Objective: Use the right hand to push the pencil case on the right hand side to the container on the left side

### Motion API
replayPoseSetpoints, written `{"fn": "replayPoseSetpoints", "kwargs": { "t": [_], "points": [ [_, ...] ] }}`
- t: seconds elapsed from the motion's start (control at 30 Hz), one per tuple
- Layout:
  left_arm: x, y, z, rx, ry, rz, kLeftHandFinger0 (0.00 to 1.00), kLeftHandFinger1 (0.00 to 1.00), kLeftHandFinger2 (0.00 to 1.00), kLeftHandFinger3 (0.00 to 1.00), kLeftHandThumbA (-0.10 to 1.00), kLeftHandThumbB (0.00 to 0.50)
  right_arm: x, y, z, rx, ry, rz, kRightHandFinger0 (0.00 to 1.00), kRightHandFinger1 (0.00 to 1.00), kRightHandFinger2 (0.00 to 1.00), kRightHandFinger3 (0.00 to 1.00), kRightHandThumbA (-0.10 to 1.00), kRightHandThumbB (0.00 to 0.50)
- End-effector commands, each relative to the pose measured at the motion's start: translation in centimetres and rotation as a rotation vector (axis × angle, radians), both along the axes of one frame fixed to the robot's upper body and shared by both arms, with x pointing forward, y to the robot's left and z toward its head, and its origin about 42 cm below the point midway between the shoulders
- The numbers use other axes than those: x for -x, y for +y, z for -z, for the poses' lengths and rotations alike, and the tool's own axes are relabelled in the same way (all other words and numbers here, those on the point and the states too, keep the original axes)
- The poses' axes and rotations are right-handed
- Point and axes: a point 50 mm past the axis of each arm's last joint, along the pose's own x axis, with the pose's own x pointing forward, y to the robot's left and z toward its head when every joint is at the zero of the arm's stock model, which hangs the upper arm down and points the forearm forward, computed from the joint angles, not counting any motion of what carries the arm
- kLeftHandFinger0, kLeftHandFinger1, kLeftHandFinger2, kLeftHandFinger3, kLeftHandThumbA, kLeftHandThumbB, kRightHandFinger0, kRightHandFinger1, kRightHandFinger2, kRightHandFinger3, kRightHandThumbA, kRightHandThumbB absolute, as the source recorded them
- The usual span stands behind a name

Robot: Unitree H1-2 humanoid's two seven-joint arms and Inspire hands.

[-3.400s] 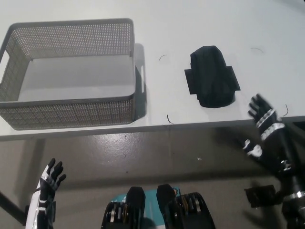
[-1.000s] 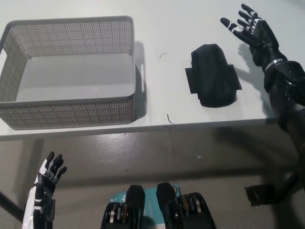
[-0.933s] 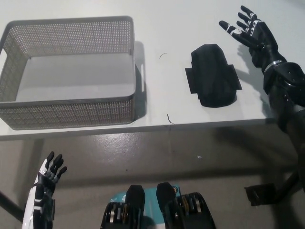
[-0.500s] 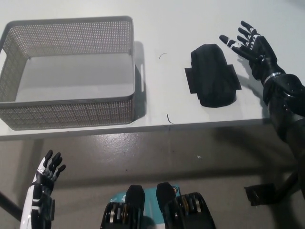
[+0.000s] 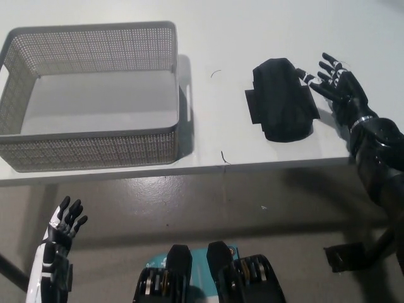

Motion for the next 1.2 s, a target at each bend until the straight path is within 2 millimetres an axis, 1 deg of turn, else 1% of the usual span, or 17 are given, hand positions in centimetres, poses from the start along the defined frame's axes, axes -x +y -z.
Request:
{"fn": "replayPoseSetpoints", "kwargs": {
  "t": [0.0, 0.23, 0.27, 0.33, 0.5, 0.57, 0.6, 0.67, 0.87, 0.97, 1.0, 1.07, 1.13, 1.17],
  "points": [
    [0.1, 0.1, -1.5, 0.003, -0.082, 0.011, 1.00, 1.00, 1.00, 1.00, 1.00, 0.373, -0.7, 0.4, -1.5, -0.003, -0.015, 0.000, 1.00, 1.00, 1.00, 1.00, 1.00, 0.270],
    [0.2, 0.2, -1.7, 0.000, -0.091, 0.009, 1.00, 1.00, 1.00, 1.00, 1.00, 0.372, 0.0, 1.2, 0.3, -0.017, 0.021, 0.000, 1.00, 1.00, 1.00, 1.00, 1.00, 0.269],
    [0.2, 0.2, -1.7, -0.003, -0.092, 0.007, 1.00, 1.00, 1.00, 1.00, 1.00, 0.371, 0.0, 1.6, 0.5, -0.045, 0.031, -0.003, 1.00, 1.00, 1.00, 1.00, 1.00, 0.282],
    [0.1, 0.1, -1.7, -0.003, -0.092, 0.008, 1.00, 1.00, 1.00, 1.00, 1.00, 0.375, 0.1, 1.9, 0.7, -0.060, 0.041, -0.003, 1.00, 1.00, 1.00, 1.00, 1.00, 0.306],
    [0.1, 0.0, -1.8, -0.005, -0.096, 0.012, 1.00, 1.00, 1.00, 1.00, 1.00, 0.377, 0.1, 3.0, 0.8, -0.061, 0.044, -0.034, 1.00, 1.00, 1.00, 1.00, 1.00, 0.301],
    [0.1, -0.1, -1.9, -0.005, -0.097, 0.014, 1.00, 1.00, 1.00, 1.00, 1.00, 0.377, 0.1, 3.2, 0.8, -0.050, 0.041, -0.039, 1.00, 1.00, 1.00, 1.00, 1.00, 0.300],
    [0.1, -0.1, -1.9, -0.005, -0.098, 0.015, 1.00, 1.00, 1.00, 1.00, 1.00, 0.378, 0.1, 3.5, 0.8, -0.044, 0.047, -0.042, 1.00, 1.00, 1.00, 1.00, 1.00, 0.316],
    [0.2, -0.1, -1.9, -0.007, -0.099, 0.014, 1.00, 1.00, 1.00, 1.00, 1.00, 0.378, 0.0, 3.7, 0.7, -0.018, 0.049, -0.048, 1.00, 1.00, 1.00, 1.00, 1.00, 0.322],
    [0.2, -0.1, -2.1, -0.014, -0.102, 0.026, 1.00, 1.00, 1.00, 1.00, 1.00, 0.373, -0.2, 4.3, 0.3, 0.014, 0.049, -0.069, 1.00, 1.00, 1.00, 1.00, 1.00, 0.310],
    [0.2, 0.0, -2.2, -0.012, -0.106, 0.021, 1.00, 1.00, 1.00, 1.00, 1.00, 0.372, -0.4, 4.9, -0.4, 0.019, 0.028, -0.081, 1.00, 1.00, 1.00, 1.00, 1.00, 0.308],
    [0.2, 0.0, -2.1, -0.011, -0.106, 0.018, 1.00, 1.00, 1.00, 1.00, 1.00, 0.372, -0.5, 5.1, -0.6, 0.022, 0.024, -0.088, 1.00, 1.00, 1.00, 1.00, 1.00, 0.317],
    [0.2, -0.1, -2.2, -0.013, -0.106, 0.019, 1.00, 1.00, 1.00, 1.00, 1.00, 0.362, -0.6, 5.4, -0.8, 0.027, 0.024, -0.094, 1.00, 1.00, 1.00, 1.00, 1.00, 0.354],
    [0.1, -0.1, -2.2, -0.015, -0.107, 0.022, 1.00, 1.00, 1.00, 1.00, 1.00, 0.363, -0.7, 5.9, -1.0, 0.034, 0.020, -0.101, 1.00, 1.00, 1.00, 1.00, 1.00, 0.359],
    [0.1, -0.1, -2.2, -0.016, -0.107, 0.023, 1.00, 1.00, 1.00, 1.00, 1.00, 0.370, -0.7, 6.1, -1.1, 0.043, 0.013, -0.112, 1.00, 1.00, 1.00, 1.00, 1.00, 0.351]
  ]
}}
